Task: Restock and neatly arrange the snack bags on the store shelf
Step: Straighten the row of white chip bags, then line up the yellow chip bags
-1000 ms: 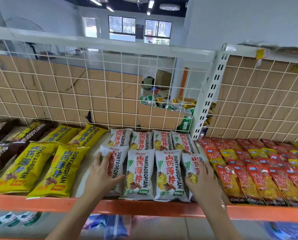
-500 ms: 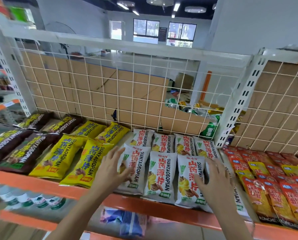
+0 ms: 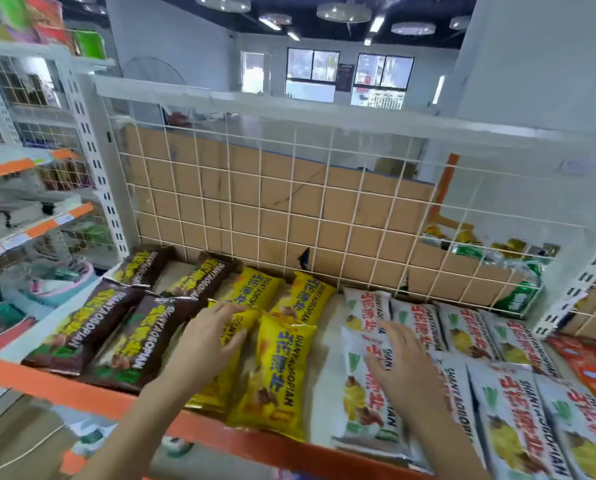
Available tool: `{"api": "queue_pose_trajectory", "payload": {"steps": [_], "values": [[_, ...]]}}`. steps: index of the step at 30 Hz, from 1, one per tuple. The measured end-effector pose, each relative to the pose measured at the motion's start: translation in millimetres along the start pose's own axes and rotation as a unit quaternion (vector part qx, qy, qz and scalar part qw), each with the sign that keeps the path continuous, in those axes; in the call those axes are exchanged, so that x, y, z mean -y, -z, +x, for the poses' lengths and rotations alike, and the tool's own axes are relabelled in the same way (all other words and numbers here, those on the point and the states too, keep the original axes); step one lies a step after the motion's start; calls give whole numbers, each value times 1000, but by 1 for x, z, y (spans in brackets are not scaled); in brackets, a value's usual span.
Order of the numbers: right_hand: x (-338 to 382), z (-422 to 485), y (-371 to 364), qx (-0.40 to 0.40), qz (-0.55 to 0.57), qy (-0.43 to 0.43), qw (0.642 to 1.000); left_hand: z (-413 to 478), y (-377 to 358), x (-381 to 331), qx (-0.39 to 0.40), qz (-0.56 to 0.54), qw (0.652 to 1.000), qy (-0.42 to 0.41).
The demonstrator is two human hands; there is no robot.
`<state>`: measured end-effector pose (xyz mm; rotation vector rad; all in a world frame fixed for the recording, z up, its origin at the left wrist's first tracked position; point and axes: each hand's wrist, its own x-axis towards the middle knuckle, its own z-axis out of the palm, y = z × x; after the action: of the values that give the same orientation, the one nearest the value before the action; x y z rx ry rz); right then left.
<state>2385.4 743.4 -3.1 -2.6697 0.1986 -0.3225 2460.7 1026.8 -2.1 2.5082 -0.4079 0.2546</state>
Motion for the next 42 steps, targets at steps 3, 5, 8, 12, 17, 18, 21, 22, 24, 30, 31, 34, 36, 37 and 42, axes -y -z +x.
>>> {"api": "queue_pose_trajectory", "payload": {"steps": [3, 5, 8, 12, 17, 18, 21, 22, 24, 30, 31, 34, 36, 37, 42], "values": [[34, 22, -22, 13, 10, 7, 1000, 27, 10, 25, 27, 0, 999, -33], [51, 43, -37, 18, 1, 3, 1000, 47, 11, 38, 55, 10, 997, -53], [66, 78, -61, 50, -42, -21, 998, 77, 2, 53, 107, 21, 991, -78], [79, 108, -83, 59, -80, -54, 994, 107, -20, 59, 173, 68, 975, -121], [95, 129, -97, 98, -88, -93, 987, 134, -39, 49, 235, 110, 959, -112], [96, 133, -99, 102, -79, -100, 987, 139, -42, 48, 249, 117, 955, -107], [97, 141, -104, 113, -60, -116, 985, 148, -46, 47, 268, 123, 950, -106], [96, 143, -106, 118, -57, -116, 985, 150, -48, 46, 272, 117, 950, -101], [95, 145, -107, 124, -53, -103, 985, 153, -52, 48, 281, 98, 951, -85], [91, 144, -103, 158, -62, -54, 984, 150, -63, 45, 263, 63, 962, -28], [90, 143, -102, 163, -62, -50, 983, 148, -64, 43, 256, 62, 964, -20], [87, 142, -99, 170, -56, -43, 983, 146, -65, 40, 246, 64, 967, -8], [86, 142, -99, 170, -54, -42, 983, 145, -66, 38, 243, 63, 968, -1], [86, 141, -101, 169, -57, -43, 983, 145, -66, 37, 241, 60, 969, 3], [87, 142, -109, 122, -77, -41, 989, 149, -67, 37, 236, 57, 970, 12]]}}
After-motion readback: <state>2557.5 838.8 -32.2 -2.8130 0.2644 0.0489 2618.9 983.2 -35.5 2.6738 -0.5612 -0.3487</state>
